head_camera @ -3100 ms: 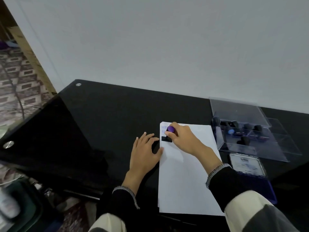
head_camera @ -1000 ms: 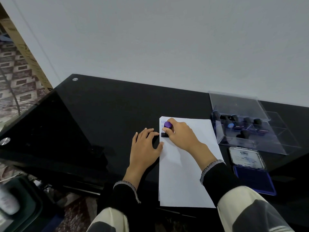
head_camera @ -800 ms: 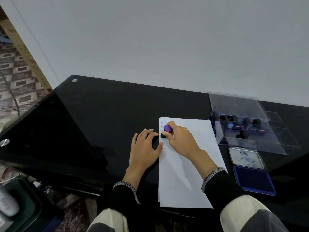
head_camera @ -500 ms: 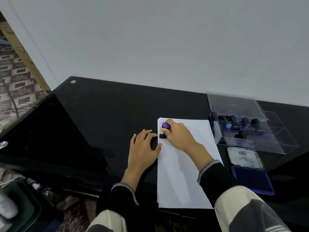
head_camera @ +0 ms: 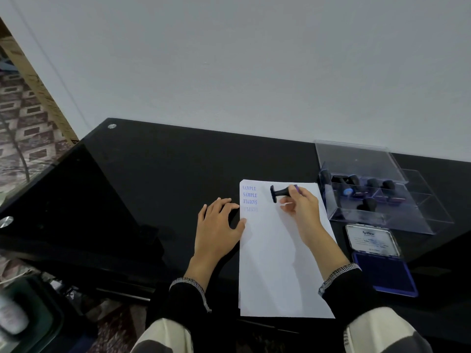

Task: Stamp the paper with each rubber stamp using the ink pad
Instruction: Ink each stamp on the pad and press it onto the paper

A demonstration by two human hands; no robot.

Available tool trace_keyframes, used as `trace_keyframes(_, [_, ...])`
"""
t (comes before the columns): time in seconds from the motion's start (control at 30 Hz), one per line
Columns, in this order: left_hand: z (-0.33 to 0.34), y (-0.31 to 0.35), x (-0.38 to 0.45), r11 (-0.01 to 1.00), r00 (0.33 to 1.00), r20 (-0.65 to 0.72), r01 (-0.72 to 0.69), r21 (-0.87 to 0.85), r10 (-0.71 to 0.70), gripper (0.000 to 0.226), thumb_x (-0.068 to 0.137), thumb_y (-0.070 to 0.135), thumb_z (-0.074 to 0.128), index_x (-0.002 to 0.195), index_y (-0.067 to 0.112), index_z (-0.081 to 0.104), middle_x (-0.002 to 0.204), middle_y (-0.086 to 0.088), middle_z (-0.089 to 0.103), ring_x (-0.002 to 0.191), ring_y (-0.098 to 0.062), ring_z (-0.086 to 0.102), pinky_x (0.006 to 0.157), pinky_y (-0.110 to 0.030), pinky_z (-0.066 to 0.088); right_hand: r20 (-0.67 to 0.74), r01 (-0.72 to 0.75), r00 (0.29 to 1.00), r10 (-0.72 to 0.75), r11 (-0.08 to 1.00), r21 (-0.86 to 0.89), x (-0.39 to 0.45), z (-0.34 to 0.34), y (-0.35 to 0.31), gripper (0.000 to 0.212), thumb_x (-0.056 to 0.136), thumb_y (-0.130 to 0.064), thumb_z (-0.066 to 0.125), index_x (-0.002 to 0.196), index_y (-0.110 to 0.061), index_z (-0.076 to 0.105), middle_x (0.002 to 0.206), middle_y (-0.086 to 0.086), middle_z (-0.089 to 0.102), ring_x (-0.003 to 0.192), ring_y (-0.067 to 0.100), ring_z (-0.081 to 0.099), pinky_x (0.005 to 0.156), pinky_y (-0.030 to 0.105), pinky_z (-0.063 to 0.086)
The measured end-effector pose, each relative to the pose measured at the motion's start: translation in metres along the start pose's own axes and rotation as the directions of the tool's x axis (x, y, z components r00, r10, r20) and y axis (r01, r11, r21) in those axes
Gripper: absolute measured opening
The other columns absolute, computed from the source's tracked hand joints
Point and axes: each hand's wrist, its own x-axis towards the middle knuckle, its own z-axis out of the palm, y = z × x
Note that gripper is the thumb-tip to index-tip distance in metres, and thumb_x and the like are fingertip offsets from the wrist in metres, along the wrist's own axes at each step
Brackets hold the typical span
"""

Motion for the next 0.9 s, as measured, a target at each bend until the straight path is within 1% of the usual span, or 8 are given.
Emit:
trace_keyframes(0.1, [0.001, 0.0, 0.0, 1.0, 1.0, 0.001, 0.0, 0.002, 0.0, 0.036, 0.089, 0.047, 0.057, 0.121, 0.032, 0.057, 0.141, 0.013, 0.046, 0.139, -0.007, 0.031, 0.118, -0.034, 0.007, 0.036, -0.05, 0.998, 0.044, 0.98, 0.195, 0.001, -0.009, 0.006, 0.018, 0.099, -0.019, 0.049, 0.087, -0.008, 0.056, 0.071, 0.013, 0.059, 0.066, 0.02, 0.051, 0.07, 0.026, 0.045])
trace_keyframes(0.23, [0.001, 0.0, 0.0, 1.0, 1.0, 0.0, 0.003, 0.0, -0.003, 0.036, 0.089, 0.047, 0.057, 0.121, 0.032, 0.057, 0.14, 0.013, 0.046, 0.139, -0.007, 0.031, 0.118, -0.033, 0.007, 0.023, -0.05, 0.999, 0.046, 0.95, 0.309, 0.0, -0.011, 0.008, 0.017, 0.099, -0.018, 0.05, 0.088, -0.008, 0.057, 0.072, 0.014, 0.057, 0.067, 0.019, 0.054, 0.074, 0.026, 0.048])
trace_keyframes(0.43, [0.001, 0.001, 0.0, 1.0, 1.0, 0.012, 0.009, 0.002, -0.009, 0.036, 0.089, 0.046, 0.058, 0.121, 0.031, 0.057, 0.141, 0.013, 0.045, 0.139, -0.007, 0.031, 0.118, -0.033, 0.007, 0.016, -0.027, 1.0, 0.023, 0.951, 0.307, -0.003, -0.011, 0.01, 0.016, 0.099, -0.017, 0.049, 0.088, -0.008, 0.058, 0.069, 0.012, 0.06, 0.066, 0.018, 0.055, 0.076, 0.027, 0.05])
trace_keyframes(0.57, [-0.001, 0.004, 0.0, 0.999, 1.0, 0.004, -0.006, -0.045, 0.007, 0.027, 0.089, 0.04, 0.06, 0.114, 0.032, 0.059, 0.131, 0.016, 0.052, 0.131, -0.006, 0.04, 0.118, -0.036, 0.015, -0.015, 0.062, 0.998, -0.06, 0.982, 0.179, -0.005, -0.008, 0.013, 0.016, 0.1, -0.017, 0.048, 0.089, -0.011, 0.058, 0.07, 0.009, 0.061, 0.067, 0.017, 0.055, 0.075, 0.027, 0.049])
trace_keyframes(0.63, [-0.003, 0.007, -0.002, 0.995, 0.999, -0.014, -0.045, -0.093, 0.044, 0.021, 0.089, 0.033, 0.061, 0.11, 0.031, 0.061, 0.117, 0.018, 0.058, 0.112, -0.004, 0.052, 0.11, -0.034, 0.031, -0.038, 0.143, 0.989, -0.14, 0.983, 0.118, -0.009, -0.006, 0.013, 0.015, 0.1, -0.016, 0.048, 0.09, -0.014, 0.058, 0.073, 0.009, 0.061, 0.067, 0.016, 0.056, 0.077, 0.029, 0.051])
trace_keyframes(0.7, [-0.005, 0.01, -0.006, 0.992, 0.997, -0.04, -0.062, -0.108, 0.058, 0.018, 0.09, 0.027, 0.062, 0.107, 0.03, 0.063, 0.11, 0.018, 0.061, 0.098, 0.0, 0.054, 0.101, -0.03, 0.038, -0.073, 0.191, 0.98, -0.183, 0.973, 0.128, -0.015, -0.008, 0.012, 0.013, 0.099, -0.016, 0.048, 0.09, -0.016, 0.058, 0.079, 0.012, 0.06, 0.067, 0.016, 0.058, 0.079, 0.03, 0.054])
trace_keyframes(0.8, [-0.009, 0.023, -0.009, 0.982, 0.998, -0.062, -0.001, -0.188, -0.011, 0.017, 0.093, 0.022, 0.059, 0.107, 0.028, 0.065, 0.111, 0.017, 0.062, 0.096, 0.0, 0.054, 0.095, -0.028, 0.042, -0.143, 0.253, 0.963, -0.229, 0.951, 0.176, -0.021, -0.02, 0.004, 0.009, 0.098, -0.015, 0.051, 0.095, -0.013, 0.059, 0.086, 0.015, 0.059, 0.068, 0.014, 0.061, 0.08, 0.035, 0.057])
trace_keyframes(0.9, [-0.008, 0.053, -0.008, 0.937, 0.998, -0.009, 0.062, -0.344, -0.07, 0.019, 0.096, 0.021, 0.054, 0.111, 0.027, 0.064, 0.115, 0.017, 0.061, 0.102, 0.0, 0.054, 0.088, -0.022, 0.046, -0.171, 0.331, 0.937, -0.304, 0.929, 0.165, -0.029, -0.044, -0.009, 0.009, 0.098, -0.01, 0.05, 0.097, -0.011, 0.059, 0.086, 0.012, 0.06, 0.07, 0.015, 0.061, 0.074, 0.034, 0.057])
